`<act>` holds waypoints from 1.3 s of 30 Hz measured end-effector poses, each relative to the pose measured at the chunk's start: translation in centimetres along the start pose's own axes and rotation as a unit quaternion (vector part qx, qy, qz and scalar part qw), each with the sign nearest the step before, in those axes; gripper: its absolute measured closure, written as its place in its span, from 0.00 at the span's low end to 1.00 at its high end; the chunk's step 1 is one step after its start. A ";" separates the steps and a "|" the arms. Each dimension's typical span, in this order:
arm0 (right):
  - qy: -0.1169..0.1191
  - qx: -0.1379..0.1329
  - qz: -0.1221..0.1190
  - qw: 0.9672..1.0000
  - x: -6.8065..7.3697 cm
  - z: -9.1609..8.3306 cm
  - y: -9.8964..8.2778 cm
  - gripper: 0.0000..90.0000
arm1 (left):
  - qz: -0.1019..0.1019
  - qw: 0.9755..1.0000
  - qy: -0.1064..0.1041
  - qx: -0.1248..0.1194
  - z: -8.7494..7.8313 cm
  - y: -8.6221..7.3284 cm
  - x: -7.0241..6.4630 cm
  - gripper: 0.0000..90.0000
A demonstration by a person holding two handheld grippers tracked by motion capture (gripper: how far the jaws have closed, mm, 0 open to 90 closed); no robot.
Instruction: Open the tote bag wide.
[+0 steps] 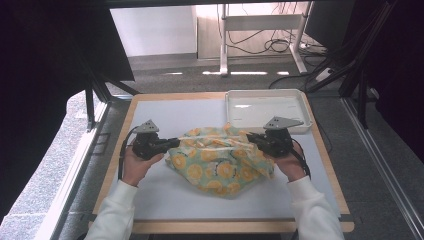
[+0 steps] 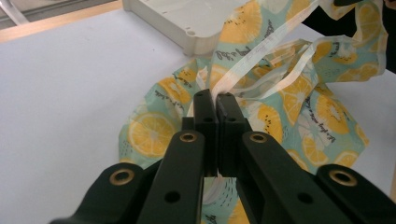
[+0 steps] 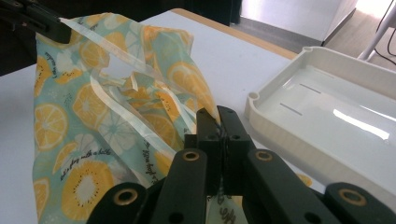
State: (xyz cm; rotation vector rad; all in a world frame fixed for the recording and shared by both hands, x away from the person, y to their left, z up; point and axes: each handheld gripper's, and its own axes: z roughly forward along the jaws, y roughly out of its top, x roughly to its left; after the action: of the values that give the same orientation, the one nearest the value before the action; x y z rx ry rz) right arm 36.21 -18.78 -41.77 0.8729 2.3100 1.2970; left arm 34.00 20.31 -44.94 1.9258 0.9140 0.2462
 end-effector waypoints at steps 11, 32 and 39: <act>0.011 0.001 -0.004 1.000 1.5 -0.7 -0.6 0.98 | -0.005 1.000 -0.002 0.007 -0.4 -1.0 -0.2 0.99; 0.022 0.016 0.018 0.999 2.4 -1.0 -2.4 0.98 | -0.012 1.000 -0.011 0.012 -0.5 -2.0 -0.8 0.99; 0.027 0.021 0.024 0.999 2.6 -1.0 -3.0 0.98 | -0.014 1.000 -0.014 0.019 -0.3 -2.5 -1.1 0.99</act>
State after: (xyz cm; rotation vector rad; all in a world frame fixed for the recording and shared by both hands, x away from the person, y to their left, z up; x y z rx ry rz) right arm 32.67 -18.93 -43.81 0.9225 2.3802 1.3102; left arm 31.86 20.44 -46.69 1.9454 0.9330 0.1863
